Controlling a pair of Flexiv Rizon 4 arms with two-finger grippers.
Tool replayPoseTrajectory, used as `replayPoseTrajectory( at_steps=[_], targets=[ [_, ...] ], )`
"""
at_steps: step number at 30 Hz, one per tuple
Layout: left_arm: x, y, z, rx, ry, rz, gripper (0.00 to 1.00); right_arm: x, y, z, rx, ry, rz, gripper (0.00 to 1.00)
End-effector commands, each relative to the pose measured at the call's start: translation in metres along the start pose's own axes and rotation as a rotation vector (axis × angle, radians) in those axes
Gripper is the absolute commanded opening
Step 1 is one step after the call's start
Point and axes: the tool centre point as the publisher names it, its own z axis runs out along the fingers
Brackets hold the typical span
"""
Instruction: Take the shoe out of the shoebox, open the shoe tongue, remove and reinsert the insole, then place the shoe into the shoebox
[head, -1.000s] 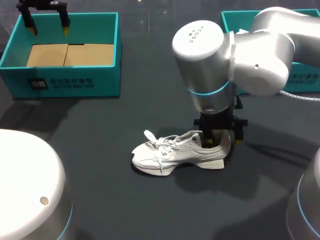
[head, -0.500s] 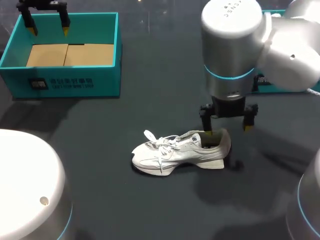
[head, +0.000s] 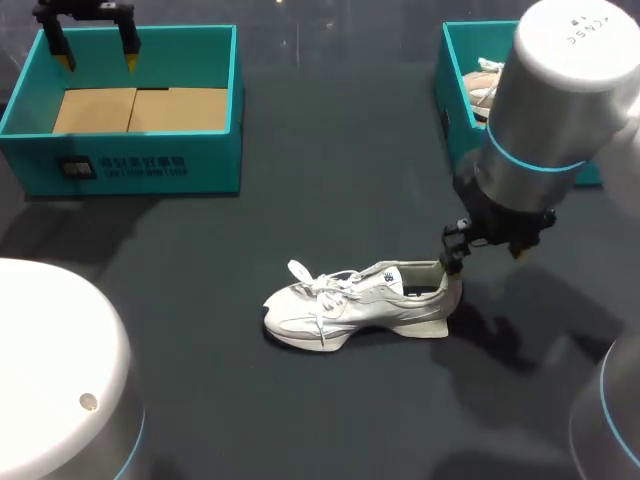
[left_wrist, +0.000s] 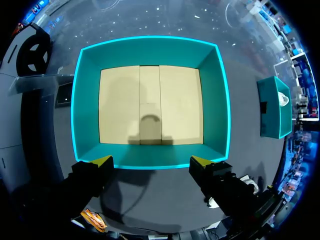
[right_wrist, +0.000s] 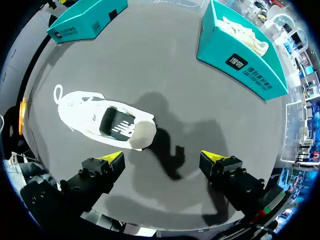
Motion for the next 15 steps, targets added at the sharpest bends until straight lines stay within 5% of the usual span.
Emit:
replayPoseTrajectory(
  at_steps=[1,5,15],
  targets=[
    [-0.0001,-0.0001,-0.0005,-0.001,-0.001,0.000,1.00,-0.0237,-0.0230,0.0008,-0.267,0.651,-0.375,1.00],
    [-0.0001,-0.0001,-0.0005,-0.001,-0.001,0.000,1.00,-0.0328,-0.0271,0.0080,-0.277,0.786,-0.570,1.00],
    [-0.0001,-0.0001,-0.0005,-0.001,-0.001,0.000,1.00,-0.0328,-0.0271,0.0080,-0.277,0.786,-0.570,1.00]
  ],
)
